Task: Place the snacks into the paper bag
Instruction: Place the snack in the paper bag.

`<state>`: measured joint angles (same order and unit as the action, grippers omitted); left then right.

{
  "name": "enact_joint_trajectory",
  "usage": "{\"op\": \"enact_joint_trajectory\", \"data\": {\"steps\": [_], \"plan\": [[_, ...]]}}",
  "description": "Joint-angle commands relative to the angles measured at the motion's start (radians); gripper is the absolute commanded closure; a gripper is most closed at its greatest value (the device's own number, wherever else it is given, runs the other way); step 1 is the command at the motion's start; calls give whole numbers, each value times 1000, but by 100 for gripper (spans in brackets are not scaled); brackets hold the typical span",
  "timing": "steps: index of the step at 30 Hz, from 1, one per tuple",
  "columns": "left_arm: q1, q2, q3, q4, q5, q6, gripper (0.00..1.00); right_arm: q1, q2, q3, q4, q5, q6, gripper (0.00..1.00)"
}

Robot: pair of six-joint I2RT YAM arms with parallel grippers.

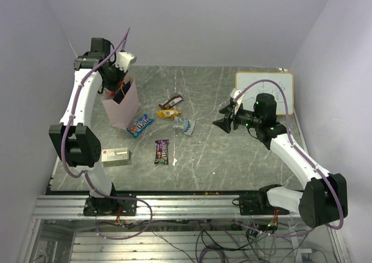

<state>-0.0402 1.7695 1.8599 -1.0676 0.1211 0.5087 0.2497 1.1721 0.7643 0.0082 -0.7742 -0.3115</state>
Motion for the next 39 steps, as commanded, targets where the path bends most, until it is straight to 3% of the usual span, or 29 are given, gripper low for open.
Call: {"op": "enact_joint_trajectory", "data": {"steps": [1, 11, 24, 32, 39], "plan": [[12, 4, 32, -3, -17, -23, 90, -8, 1, -8, 4, -11, -10, 41], [14, -34, 33, 20, -35, -41, 73, -14, -6, -10, 6, -17, -7, 41], [13, -188, 10, 91, -59, -79, 62, -17, -1, -13, 14, -9, 3, 41], [13, -418, -174, 261, -55, -134, 34, -2, 35, -2, 14, 14, 8, 40], [14, -574, -343, 316, 15, -172, 0, 104, 105, 49, -50, 125, -76, 38]]}}
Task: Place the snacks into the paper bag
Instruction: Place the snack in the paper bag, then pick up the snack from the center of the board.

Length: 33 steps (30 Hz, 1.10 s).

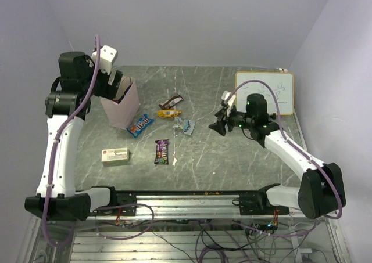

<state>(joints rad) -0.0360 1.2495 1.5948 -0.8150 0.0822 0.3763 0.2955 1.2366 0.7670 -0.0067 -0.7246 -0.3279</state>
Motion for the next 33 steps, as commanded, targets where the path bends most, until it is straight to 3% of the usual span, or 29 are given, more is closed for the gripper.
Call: {"op": "enact_joint_trajectory", "data": {"steps": [1, 14, 25, 33], "plan": [[9, -73, -100, 63, 62, -46, 0, 80, 57, 58, -50, 99, -75, 38], [10, -274, -354, 112, 140, -49, 1, 364, 319, 164, -109, 415, -279, 32], [12, -317, -397, 119, 166, -38, 0, 437, 557, 328, -155, 524, -328, 34], [12, -328, -412, 132, 173, -31, 0, 444, 640, 387, -182, 556, -324, 41]]}}
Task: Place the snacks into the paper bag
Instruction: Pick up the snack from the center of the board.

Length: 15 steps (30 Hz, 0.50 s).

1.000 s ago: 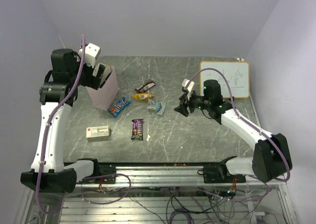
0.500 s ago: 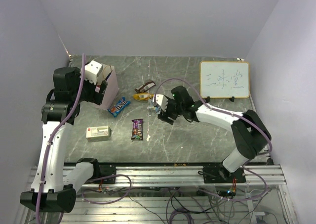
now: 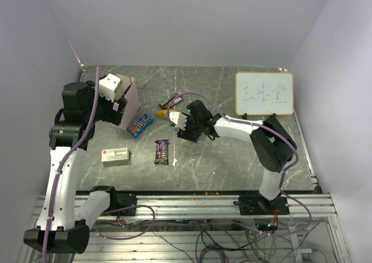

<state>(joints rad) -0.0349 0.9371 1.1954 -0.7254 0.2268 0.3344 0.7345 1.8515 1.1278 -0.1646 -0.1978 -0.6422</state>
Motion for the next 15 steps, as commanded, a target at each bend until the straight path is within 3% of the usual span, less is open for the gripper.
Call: {"op": "enact_joint_trajectory", "data": {"steps": [1, 15], "plan": [[11, -17, -14, 44, 28, 10, 0, 6, 26, 26, -19, 33, -9, 42], [13, -29, -25, 49, 35, 17, 0, -4, 81, 13, 10, 76, -2, 57]]}}
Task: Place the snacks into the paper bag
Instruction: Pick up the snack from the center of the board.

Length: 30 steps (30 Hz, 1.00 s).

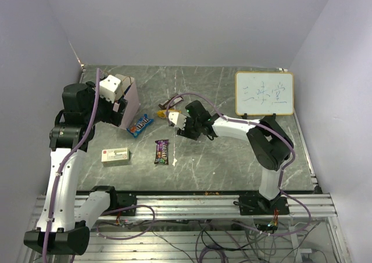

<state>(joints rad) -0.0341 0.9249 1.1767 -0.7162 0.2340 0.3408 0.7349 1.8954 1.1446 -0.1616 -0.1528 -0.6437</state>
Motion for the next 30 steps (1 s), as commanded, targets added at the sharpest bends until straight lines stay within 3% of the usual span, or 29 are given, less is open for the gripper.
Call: {"op": "enact_joint_trajectory", "data": {"steps": [1, 8, 15, 23, 30], "plan": [[12, -16, -5, 39, 32, 12, 0, -5, 41, -2, 8, 33, -1, 58], [11, -8, -9, 28, 75, 23, 0, -8, 50, -3, 16, 40, 1, 72], [12, -2, -10, 19, 158, 27, 5, -9, -20, -14, 22, 30, 20, 100], [11, 29, -1, -20, 270, 52, 13, -22, -192, -29, 3, -47, 63, 100], [4, 54, 4, -52, 380, 115, 17, -73, -349, -28, -51, -210, 88, 100]]}}
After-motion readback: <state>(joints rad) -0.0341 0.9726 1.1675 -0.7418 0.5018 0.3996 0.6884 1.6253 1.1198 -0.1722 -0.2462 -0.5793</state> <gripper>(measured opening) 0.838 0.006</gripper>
